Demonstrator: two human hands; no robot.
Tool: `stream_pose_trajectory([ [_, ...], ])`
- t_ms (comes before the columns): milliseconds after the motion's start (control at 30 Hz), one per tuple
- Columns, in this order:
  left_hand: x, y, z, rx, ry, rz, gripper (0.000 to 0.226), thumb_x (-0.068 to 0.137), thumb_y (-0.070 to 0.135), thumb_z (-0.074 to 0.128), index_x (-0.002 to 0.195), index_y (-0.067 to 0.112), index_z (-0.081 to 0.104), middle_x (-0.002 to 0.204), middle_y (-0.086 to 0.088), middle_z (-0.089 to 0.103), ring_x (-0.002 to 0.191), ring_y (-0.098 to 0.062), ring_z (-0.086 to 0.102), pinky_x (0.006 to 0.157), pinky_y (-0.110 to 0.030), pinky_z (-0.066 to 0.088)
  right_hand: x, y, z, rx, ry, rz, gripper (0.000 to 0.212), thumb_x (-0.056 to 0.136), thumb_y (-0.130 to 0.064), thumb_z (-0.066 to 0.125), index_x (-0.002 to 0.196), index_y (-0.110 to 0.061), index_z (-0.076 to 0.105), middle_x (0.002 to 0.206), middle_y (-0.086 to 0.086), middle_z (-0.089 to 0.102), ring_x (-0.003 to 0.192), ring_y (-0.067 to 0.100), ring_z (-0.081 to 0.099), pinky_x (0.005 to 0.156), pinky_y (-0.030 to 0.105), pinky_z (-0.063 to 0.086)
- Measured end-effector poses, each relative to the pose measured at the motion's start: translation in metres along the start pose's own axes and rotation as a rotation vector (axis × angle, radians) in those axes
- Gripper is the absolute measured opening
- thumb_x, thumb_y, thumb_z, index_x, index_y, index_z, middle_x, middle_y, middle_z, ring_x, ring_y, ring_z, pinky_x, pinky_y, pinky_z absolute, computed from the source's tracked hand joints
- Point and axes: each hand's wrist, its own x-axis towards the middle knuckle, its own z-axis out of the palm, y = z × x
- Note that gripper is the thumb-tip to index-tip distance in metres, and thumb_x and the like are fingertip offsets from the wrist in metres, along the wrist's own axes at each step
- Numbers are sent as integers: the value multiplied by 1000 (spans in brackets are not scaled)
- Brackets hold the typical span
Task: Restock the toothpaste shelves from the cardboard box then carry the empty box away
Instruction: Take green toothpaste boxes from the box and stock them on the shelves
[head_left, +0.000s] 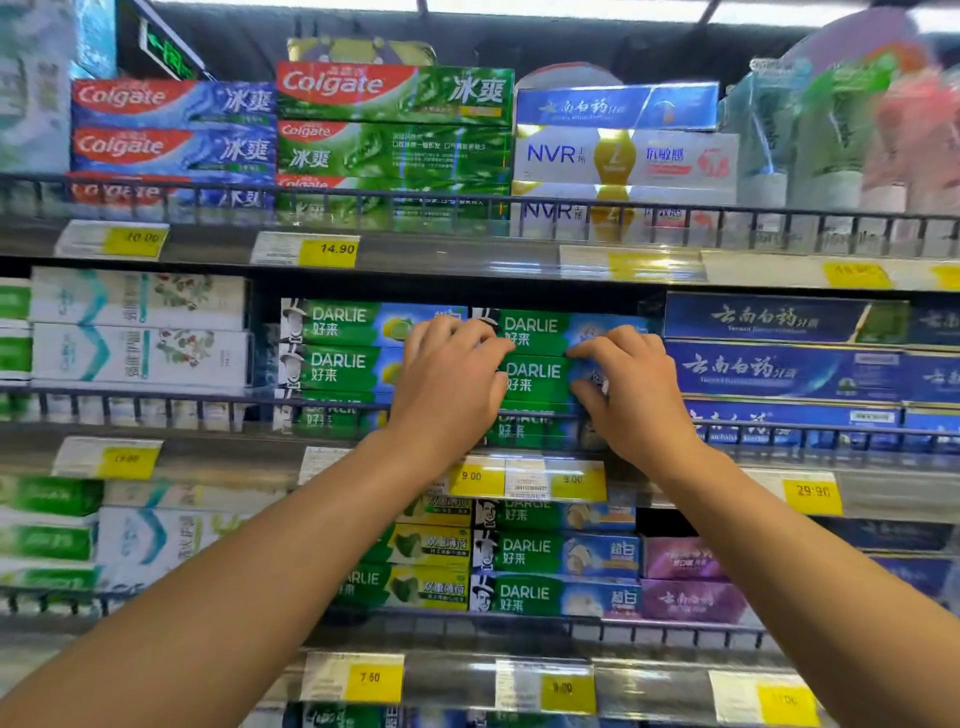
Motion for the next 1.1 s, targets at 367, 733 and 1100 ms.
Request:
stream_pose_trajectory([
  [367, 0, -12, -3, 71, -10, -55, 25, 89, 30, 64, 113, 21, 68, 105, 2, 63, 102, -27, 50, 95, -41, 31, -2, 6, -5, 88, 13, -38, 29, 84, -17, 72, 112, -19, 67, 105, 3, 59, 96, 29, 50, 81, 41, 42],
  [733, 0, -12, 0, 54, 17, -45, 24, 87, 25, 67, 110, 17, 70, 102, 0, 65, 99, -27, 49, 92, -43, 35, -10, 15, -16, -35, 45, -28, 26, 86, -11, 69, 112, -10, 67, 102, 11, 65, 89, 37, 54, 78, 45, 48],
  [1100, 7, -11, -1, 16, 56, -55, 42, 87, 25, 62, 128, 15, 59, 124, -5, 57, 117, -30, 47, 96, -46, 41, 6, 2, -17, -86, 102, -14, 40, 89, -25, 54, 126, -10, 60, 124, 11, 59, 112, 34, 51, 96, 44, 40],
])
